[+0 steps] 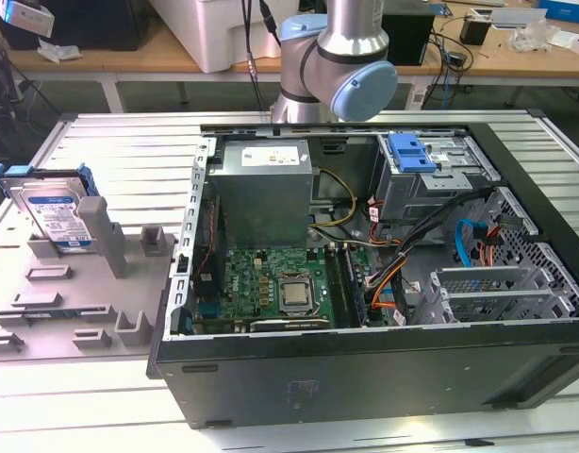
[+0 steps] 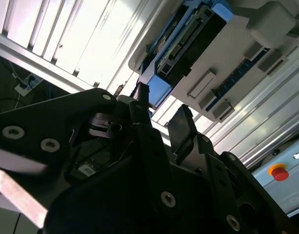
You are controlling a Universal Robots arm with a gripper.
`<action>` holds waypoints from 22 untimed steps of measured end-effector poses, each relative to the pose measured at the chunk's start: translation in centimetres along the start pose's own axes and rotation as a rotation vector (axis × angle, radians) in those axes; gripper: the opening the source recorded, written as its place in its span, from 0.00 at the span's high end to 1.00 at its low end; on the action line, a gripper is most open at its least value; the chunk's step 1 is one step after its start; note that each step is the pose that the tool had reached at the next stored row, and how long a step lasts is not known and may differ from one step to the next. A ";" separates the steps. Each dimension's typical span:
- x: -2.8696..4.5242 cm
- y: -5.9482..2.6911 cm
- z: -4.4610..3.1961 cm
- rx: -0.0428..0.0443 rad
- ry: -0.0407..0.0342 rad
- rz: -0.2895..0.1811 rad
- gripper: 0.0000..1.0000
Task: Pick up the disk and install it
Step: 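Pick up the disk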
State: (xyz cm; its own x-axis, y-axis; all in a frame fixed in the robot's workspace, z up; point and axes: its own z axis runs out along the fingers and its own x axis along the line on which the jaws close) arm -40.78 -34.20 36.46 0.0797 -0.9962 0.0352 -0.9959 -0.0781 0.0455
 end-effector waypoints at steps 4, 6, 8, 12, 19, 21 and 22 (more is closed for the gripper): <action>0.05 -0.13 0.09 -0.0006 -0.0009 0.019 0.56; 0.05 -0.14 0.12 -0.0017 -0.0018 0.041 0.56; 0.09 -0.15 0.23 -0.0028 -0.0033 0.074 0.56; 0.23 -0.14 0.43 -0.0028 -0.0038 0.083 0.56; 0.74 0.05 0.70 0.0156 -0.0096 0.083 0.56; 0.80 0.09 0.78 0.0221 -0.0118 0.083 0.56; 0.81 0.10 0.82 0.0245 -0.0125 0.083 0.56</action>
State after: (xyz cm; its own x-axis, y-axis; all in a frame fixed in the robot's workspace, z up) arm -40.85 -35.04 35.67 -0.0038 -0.9997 0.0254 -0.9998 0.0043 0.0185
